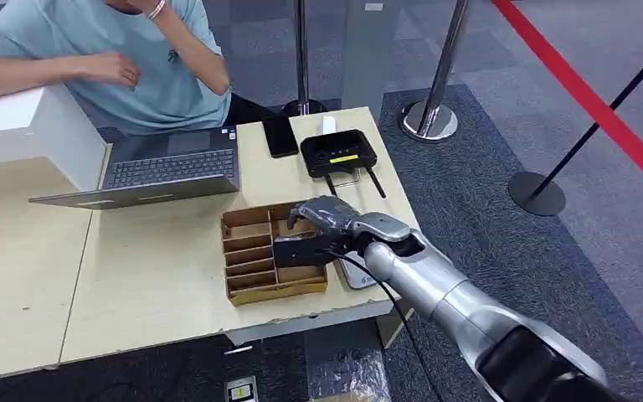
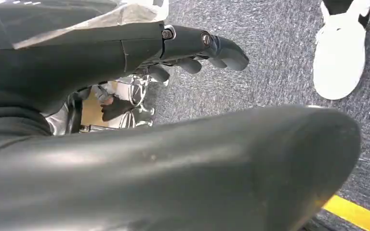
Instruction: Pass the card to the sensor for recognition and then transmit it.
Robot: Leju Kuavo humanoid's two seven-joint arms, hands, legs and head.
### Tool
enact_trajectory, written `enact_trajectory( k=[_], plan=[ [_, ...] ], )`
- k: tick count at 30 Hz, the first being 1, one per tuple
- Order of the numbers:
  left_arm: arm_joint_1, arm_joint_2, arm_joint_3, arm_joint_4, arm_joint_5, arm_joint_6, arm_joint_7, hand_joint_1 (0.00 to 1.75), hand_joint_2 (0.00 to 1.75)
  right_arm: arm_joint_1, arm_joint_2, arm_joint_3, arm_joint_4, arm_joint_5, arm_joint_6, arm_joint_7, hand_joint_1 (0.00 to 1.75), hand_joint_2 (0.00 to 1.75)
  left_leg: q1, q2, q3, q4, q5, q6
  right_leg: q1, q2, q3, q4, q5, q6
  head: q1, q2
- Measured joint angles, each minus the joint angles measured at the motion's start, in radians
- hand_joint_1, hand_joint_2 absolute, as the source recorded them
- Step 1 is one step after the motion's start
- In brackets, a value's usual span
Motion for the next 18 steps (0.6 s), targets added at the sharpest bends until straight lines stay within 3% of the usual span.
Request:
enact_trajectory(
  k=[13,15,16,17,18],
  plan=[
    [0.0,-0.001,0.0,0.0,-0.002,0.0,0.0,0.0,0.0,-0.006,0.011,0.0,0.061,-0.001,-0.021,-0.021,1.03,1.75,0.0,0.0,0.0,0.0,0.0,0.0,0.0,0.0,0.0,0.0,0.0,0.0,0.0,0.0],
    [0.0,-0.002,0.0,0.0,-0.002,0.0,0.0,0.0,0.0,-0.007,0.013,0.0,0.068,0.0,-0.025,-0.022,1.22,1.75,0.0,0.0,0.0,0.0,0.0,0.0,0.0,0.0,0.0,0.0,0.0,0.0,0.0,0.0],
    [0.0,-0.002,0.0,0.0,-0.002,0.0,0.0,0.0,0.0,-0.008,0.014,0.0,0.072,0.0,-0.026,-0.022,1.22,1.75,0.0,0.0,0.0,0.0,0.0,0.0,0.0,0.0,0.0,0.0,0.0,0.0,0.0,0.0],
    [0.0,-0.003,0.0,0.0,-0.002,0.0,0.0,0.0,0.0,-0.009,0.015,0.0,0.074,0.0,-0.027,-0.022,1.45,1.75,0.0,0.0,0.0,0.0,0.0,0.0,0.0,0.0,0.0,0.0,0.0,0.0,0.0,0.0],
    [0.0,-0.003,0.0,0.0,-0.001,0.001,0.0,0.0,0.0,-0.011,0.016,0.0,0.078,0.0,-0.028,-0.023,1.57,1.75,0.0,0.0,0.0,0.0,0.0,0.0,0.0,0.0,0.0,0.0,0.0,0.0,0.0,0.0]
  ],
)
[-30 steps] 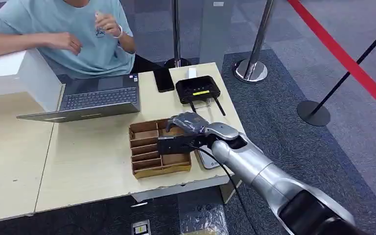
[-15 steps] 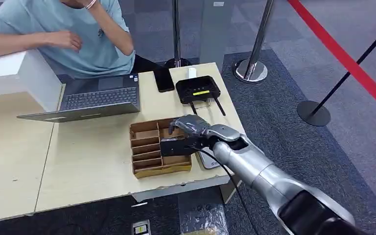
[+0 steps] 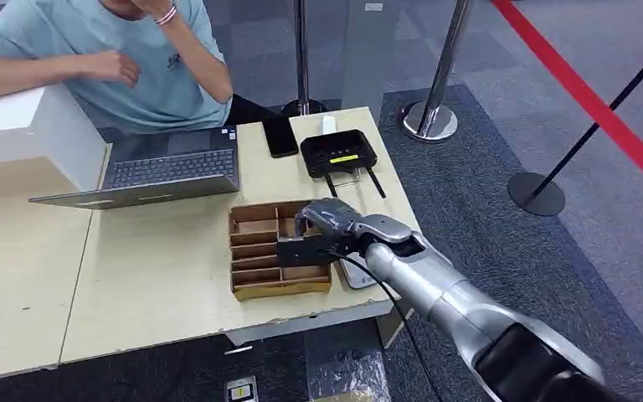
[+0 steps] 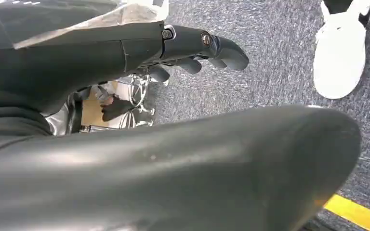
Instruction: Pass the card to the sensor for recognition and then transmit it.
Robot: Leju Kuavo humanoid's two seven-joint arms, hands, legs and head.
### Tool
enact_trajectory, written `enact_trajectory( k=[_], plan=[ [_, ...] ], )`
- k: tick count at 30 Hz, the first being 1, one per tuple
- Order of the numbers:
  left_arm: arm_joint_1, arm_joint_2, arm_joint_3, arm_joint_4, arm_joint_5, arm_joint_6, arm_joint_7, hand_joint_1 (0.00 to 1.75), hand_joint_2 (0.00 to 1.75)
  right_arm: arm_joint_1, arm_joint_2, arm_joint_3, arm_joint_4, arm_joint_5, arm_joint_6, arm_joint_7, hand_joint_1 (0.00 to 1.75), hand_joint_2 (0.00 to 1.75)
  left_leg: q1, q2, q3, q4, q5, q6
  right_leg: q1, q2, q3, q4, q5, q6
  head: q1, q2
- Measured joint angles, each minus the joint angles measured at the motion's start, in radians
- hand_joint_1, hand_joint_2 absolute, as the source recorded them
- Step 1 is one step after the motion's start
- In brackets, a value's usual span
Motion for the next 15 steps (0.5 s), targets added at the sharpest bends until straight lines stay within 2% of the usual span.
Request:
enact_trajectory(
  k=[5,15],
  plan=[
    [0.0,-0.002,0.0,0.0,0.002,0.001,0.0,0.0,0.0,0.0,0.006,0.0,0.015,-0.003,-0.003,-0.007,1.75,1.75,0.0,0.0,0.0,0.0,0.0,0.0,0.0,0.0,0.0,0.0,0.0,0.0,0.0,0.0],
    [0.0,-0.002,0.0,0.0,-0.001,-0.001,-0.004,0.0,0.0,-0.025,0.026,0.0,0.034,-0.019,-0.023,-0.029,1.75,1.75,0.0,0.0,0.0,0.0,0.0,0.0,0.0,0.0,0.0,0.0,0.0,0.0,0.0,0.0]
  ],
)
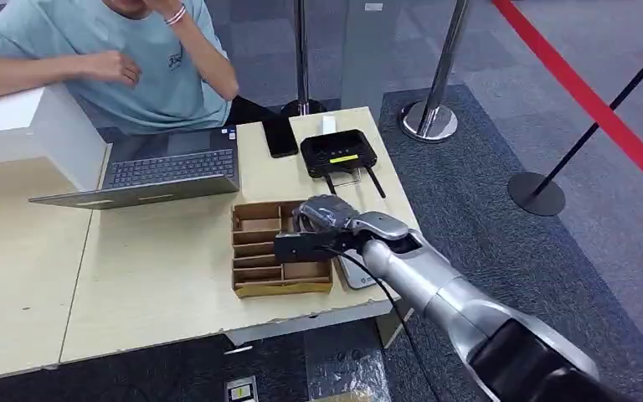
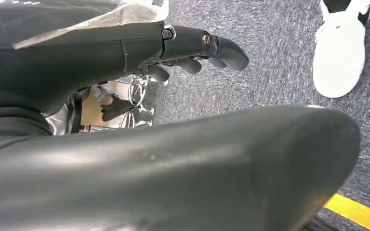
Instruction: Pass the card to the sensor for recognition and then transmit it.
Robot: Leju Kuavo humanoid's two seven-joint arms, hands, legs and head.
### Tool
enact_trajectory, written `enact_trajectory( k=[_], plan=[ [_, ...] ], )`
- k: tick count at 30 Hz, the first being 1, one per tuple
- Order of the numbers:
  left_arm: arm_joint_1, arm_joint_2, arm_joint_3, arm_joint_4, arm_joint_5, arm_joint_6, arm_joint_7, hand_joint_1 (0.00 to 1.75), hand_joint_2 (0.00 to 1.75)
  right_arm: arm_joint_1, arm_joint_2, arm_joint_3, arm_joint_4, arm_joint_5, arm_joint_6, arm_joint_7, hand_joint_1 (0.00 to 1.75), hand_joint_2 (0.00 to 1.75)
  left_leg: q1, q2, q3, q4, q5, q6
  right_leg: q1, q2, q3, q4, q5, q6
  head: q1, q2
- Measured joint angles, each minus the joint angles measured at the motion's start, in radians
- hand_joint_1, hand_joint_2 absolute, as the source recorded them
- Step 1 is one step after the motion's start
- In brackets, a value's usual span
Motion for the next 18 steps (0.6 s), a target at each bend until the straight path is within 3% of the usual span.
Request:
enact_trajectory(
  k=[18],
  plan=[
    [0.0,0.001,0.0,0.0,-0.003,-0.008,-0.033,0.0,0.0,-0.141,0.055,-0.027,-0.008,-0.042,-0.019,-0.016,1.75,1.75,0.0,0.0,-0.001,0.0,0.0,0.0,0.0,0.0,-0.001,0.0,0.0,0.0,0.0,0.0]
  ],
)
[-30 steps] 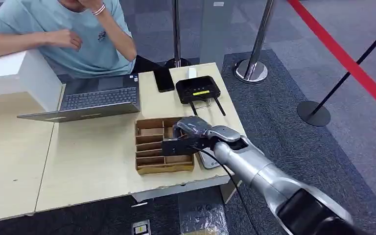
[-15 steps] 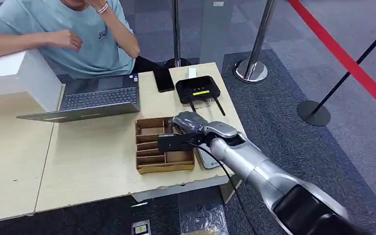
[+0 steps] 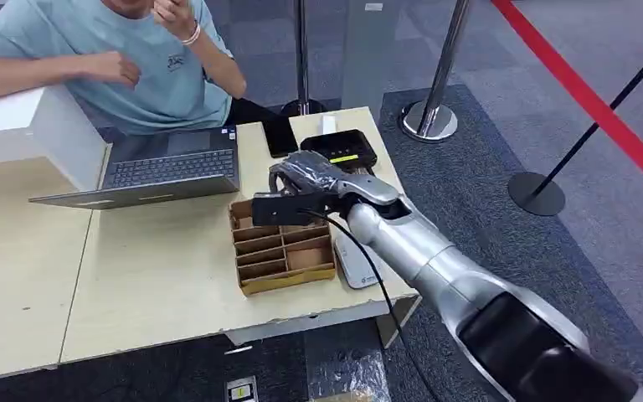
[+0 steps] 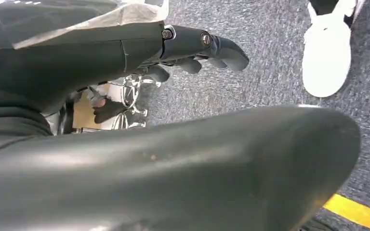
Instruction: Pass the card to the sensor for recognition and then transmit it.
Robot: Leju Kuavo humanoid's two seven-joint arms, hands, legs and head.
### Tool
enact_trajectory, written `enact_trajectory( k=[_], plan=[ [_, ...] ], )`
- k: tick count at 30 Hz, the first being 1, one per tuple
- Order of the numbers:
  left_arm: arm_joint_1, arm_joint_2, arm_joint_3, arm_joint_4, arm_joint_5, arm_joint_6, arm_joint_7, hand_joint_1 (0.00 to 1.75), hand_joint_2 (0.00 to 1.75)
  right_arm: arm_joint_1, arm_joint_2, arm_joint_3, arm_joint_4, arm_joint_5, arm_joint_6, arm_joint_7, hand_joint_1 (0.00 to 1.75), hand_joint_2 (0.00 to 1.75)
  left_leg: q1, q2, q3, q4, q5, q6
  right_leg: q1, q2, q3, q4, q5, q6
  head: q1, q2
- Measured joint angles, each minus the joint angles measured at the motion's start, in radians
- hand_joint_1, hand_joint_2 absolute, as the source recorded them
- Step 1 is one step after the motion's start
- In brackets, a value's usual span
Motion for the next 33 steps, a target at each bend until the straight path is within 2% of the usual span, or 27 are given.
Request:
enact_trajectory(
  k=[13,24,33],
  plan=[
    [0.0,0.006,0.0,0.0,-0.012,-0.021,-0.005,0.0,0.0,-0.1,0.033,-0.02,0.019,-0.007,-0.035,-0.044,1.75,1.75,0.0,0.0,0.0,0.0,0.0,0.0,0.0,0.0,0.0,0.0,0.0,0.0,0.0,0.0],
    [0.0,0.018,-0.001,0.0,-0.03,-0.041,-0.032,0.0,0.0,-0.235,0.105,-0.027,0.125,0.002,-0.064,-0.077,1.75,1.75,0.0,0.0,0.0,0.0,0.0,0.0,0.0,0.0,0.0,0.0,0.0,0.0,0.0,0.0],
    [0.0,0.025,-0.002,0.0,-0.039,-0.053,-0.016,0.0,0.0,-0.261,0.147,-0.026,0.208,0.024,-0.051,-0.074,1.75,1.75,0.0,0.0,0.0,0.0,0.0,0.0,0.0,0.0,0.0,0.0,0.0,0.0,0.0,0.0]
  ],
)
